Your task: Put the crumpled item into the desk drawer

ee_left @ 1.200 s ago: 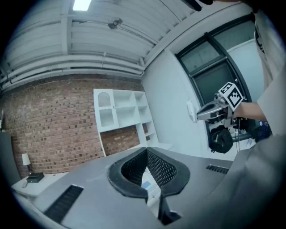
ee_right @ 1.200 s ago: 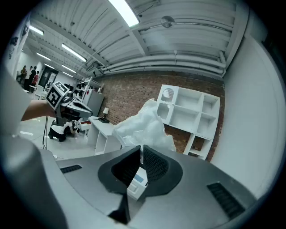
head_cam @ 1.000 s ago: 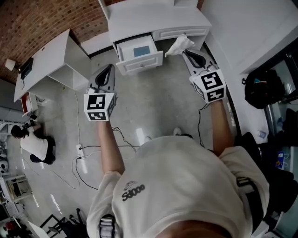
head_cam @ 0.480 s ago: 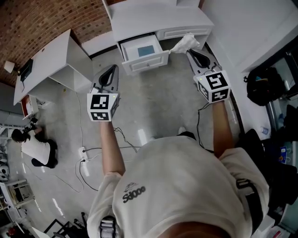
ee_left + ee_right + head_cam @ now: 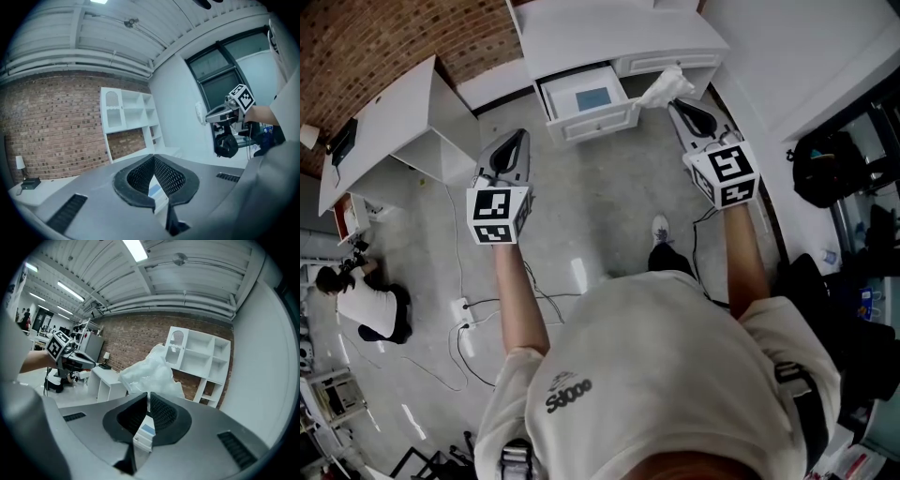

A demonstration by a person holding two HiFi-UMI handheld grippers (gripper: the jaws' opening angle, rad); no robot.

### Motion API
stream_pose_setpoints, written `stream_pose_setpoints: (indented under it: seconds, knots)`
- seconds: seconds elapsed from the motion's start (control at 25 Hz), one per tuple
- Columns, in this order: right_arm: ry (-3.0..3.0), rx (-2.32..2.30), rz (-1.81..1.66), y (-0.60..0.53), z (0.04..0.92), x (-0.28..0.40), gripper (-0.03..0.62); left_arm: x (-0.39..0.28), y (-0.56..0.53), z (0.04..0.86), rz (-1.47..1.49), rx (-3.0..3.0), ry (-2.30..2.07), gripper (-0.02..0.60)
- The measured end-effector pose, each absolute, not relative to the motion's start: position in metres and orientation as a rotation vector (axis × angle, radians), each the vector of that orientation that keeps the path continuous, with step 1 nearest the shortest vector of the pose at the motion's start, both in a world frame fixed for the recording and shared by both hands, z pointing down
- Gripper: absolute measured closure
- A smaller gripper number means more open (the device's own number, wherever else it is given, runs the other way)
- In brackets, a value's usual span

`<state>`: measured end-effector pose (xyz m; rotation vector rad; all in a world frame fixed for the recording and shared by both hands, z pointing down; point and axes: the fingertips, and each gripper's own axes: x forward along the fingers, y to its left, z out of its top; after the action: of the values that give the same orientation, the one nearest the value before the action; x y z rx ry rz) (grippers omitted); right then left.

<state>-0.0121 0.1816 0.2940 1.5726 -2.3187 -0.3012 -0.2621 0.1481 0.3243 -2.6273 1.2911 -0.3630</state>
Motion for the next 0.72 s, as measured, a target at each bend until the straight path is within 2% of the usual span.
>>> stream_pose_setpoints:
  seconds: [0.32, 0.72]
  knots:
    - [-2.348, 1.549, -0.287, 0.123, 0.302, -0.002, 0.573, -0.252, 0.099, 0.329, -0.394, -2.618, 1.324, 0.563]
    - [-2.415, 1.448, -0.276, -0.009, 0.312, 0.06, 0.573, -0.187, -0.014, 0.333, -0.456, -2.577, 1.406, 0.563]
